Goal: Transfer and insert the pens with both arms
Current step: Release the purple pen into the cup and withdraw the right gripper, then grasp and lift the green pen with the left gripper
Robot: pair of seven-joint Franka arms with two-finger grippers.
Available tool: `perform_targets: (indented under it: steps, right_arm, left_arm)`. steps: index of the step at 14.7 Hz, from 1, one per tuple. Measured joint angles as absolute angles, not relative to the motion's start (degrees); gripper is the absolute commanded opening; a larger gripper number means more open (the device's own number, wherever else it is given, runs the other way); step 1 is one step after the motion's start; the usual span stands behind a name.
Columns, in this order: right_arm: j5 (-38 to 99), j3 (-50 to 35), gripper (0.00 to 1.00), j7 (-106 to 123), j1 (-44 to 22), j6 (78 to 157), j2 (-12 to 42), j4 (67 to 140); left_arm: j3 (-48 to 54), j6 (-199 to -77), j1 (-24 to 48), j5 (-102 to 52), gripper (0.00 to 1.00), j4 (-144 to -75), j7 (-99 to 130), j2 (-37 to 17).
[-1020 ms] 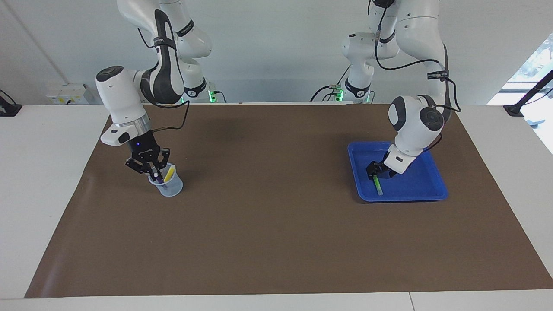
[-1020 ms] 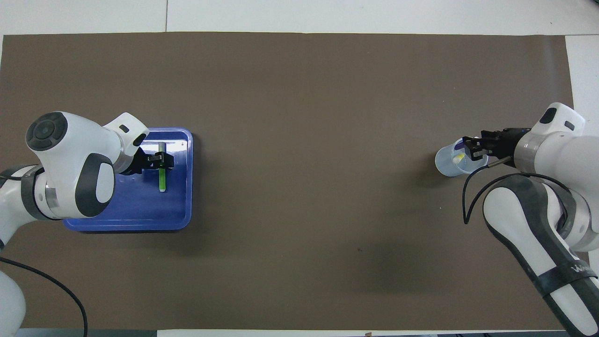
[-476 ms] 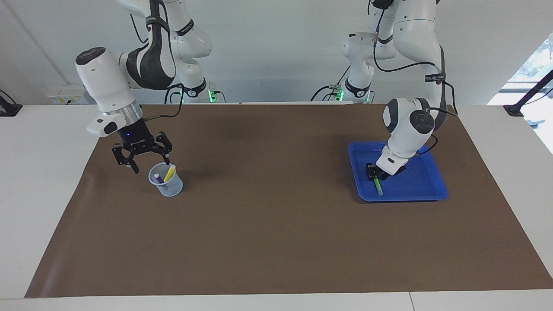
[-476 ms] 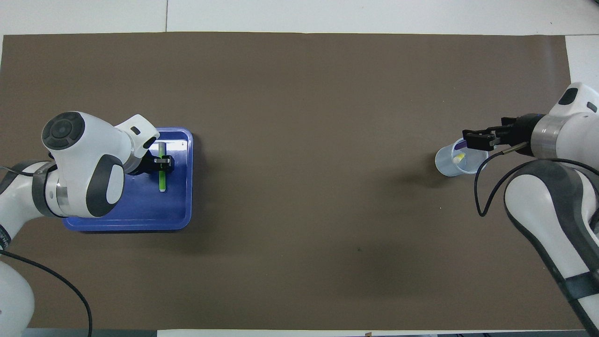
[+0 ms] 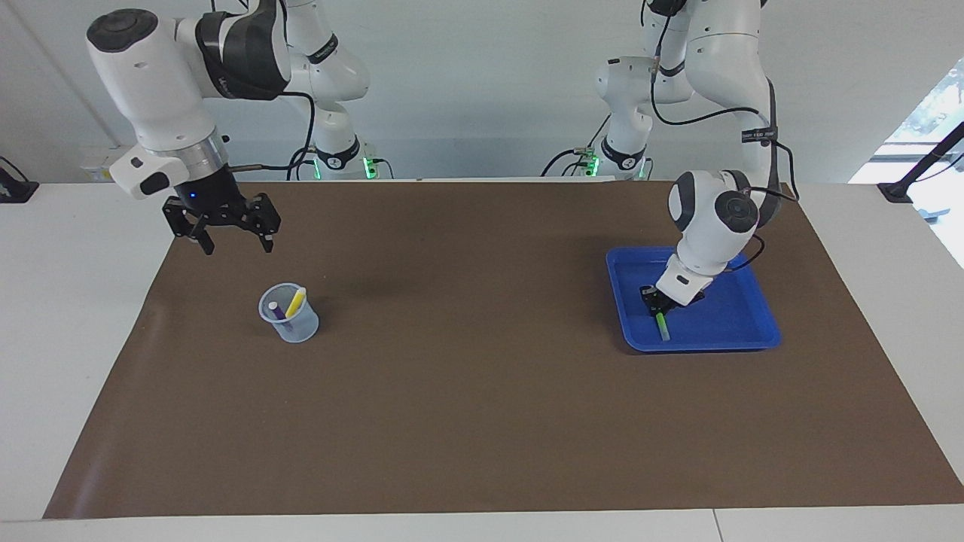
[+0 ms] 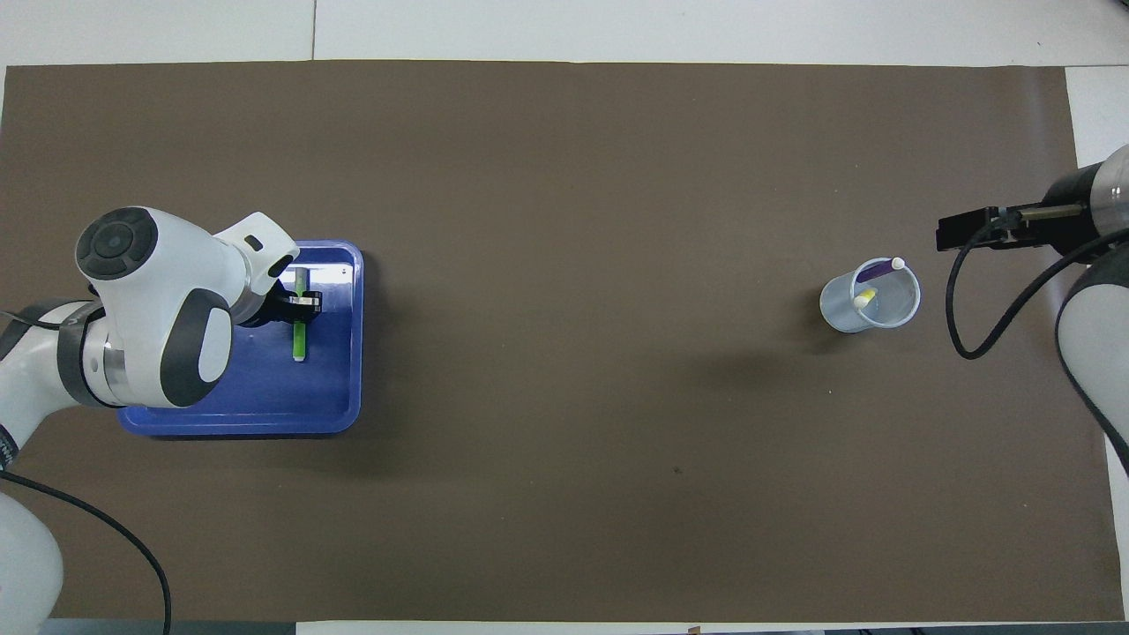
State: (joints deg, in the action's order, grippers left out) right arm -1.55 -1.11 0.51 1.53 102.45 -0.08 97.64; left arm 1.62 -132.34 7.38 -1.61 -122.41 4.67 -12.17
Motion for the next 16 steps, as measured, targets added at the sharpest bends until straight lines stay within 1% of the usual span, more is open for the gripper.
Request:
perform_targets:
  steps: [4,7,12,16]
  right_arm:
    - [-1.86,-1.64,1.0,-0.05,1.31,91.63,1.43,89.27]
    - [-1.88,-2.2,1.0,-0.53,1.13,86.06,1.08,86.08]
    - [-1.88,-2.33,1.0,-1.37,1.13,83.13,-0.26,86.3]
    - [-1.88,-2.33,1.0,-1.68,1.13,83.13,-0.27,86.65]
  left_arm:
    - [1.57,-131.15,7.25,-1.57,0.0,-121.51,4.67,-12.26]
    - [1.41,-126.66,6.99,-1.56,0.0,-118.59,4.67,-12.27]
    - [1.35,-115.7,6.46,-1.8,0.0,-112.63,4.79,-11.53]
    - [1.24,-105.3,6.33,-6.72,0.0,-108.68,8.66,-7.44]
